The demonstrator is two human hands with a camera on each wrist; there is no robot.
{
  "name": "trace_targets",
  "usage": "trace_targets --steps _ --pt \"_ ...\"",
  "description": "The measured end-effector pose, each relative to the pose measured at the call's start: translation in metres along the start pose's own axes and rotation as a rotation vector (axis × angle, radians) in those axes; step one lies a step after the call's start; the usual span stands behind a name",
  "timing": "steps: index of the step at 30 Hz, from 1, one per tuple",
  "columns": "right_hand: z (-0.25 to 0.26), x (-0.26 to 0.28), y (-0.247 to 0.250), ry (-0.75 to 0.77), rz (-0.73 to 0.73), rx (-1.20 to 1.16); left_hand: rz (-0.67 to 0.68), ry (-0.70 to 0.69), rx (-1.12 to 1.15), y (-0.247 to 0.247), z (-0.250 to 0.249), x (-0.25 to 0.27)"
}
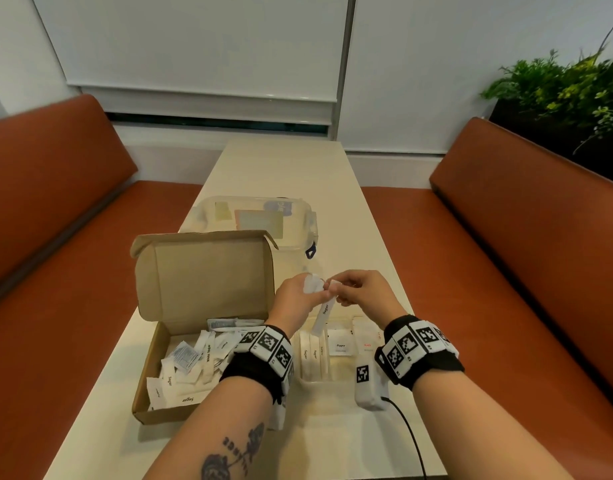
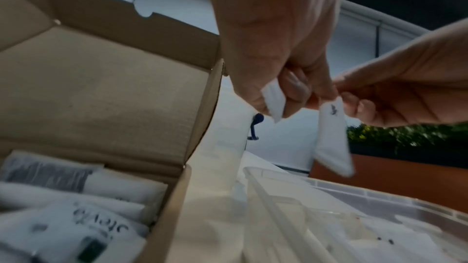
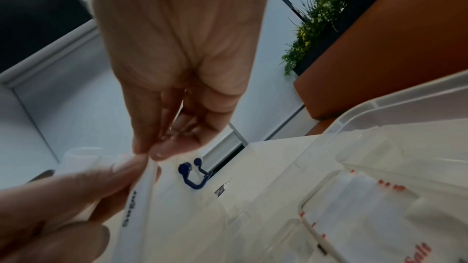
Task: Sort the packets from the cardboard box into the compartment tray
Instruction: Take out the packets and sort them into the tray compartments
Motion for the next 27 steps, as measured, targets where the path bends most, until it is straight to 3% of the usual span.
trace_targets --steps 3,7,16,19,22,24,27 --pt "-0.003 -0.001 0.006 -0.035 -0.105 -0.099 0.025 0.057 -0.007 0.0 0.004 0.001" --pt "-0.014 0.001 0.016 -0.102 -0.199 -0.264 -0.04 0.117 0.099 0.01 0.01 0.001" --pt "-0.031 0.006 0.017 -0.164 -0.228 -0.414 -0.078 0.155 0.192 0.013 0.011 0.0" --pt "-0.03 0.005 0.015 -0.128 -0.162 -0.131 -0.129 0.06 0.029 0.017 0.005 -0.003" --pt "-0.024 0.004 0.006 -0.042 0.007 0.167 -0.08 -0.048 -0.244 0.01 -0.006 -0.004" --pt "-0.021 0.004 -0.002 -0.029 0.102 0.224 -0.042 -0.073 -0.286 0.004 -0.01 -0.004" --pt "-0.019 0.003 -0.005 -0.037 0.092 0.201 -0.039 -0.045 -0.177 0.006 -0.009 -0.004"
Point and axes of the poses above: each hand's wrist, its own x-axis away from the middle knuckle, its own y-axis out of the back of the hand, z = x × y, the point moved 5 cm from there along -x, towards the middle knuckle, and after that the axes turned 5 degrees about y, right-handed, at the moved point
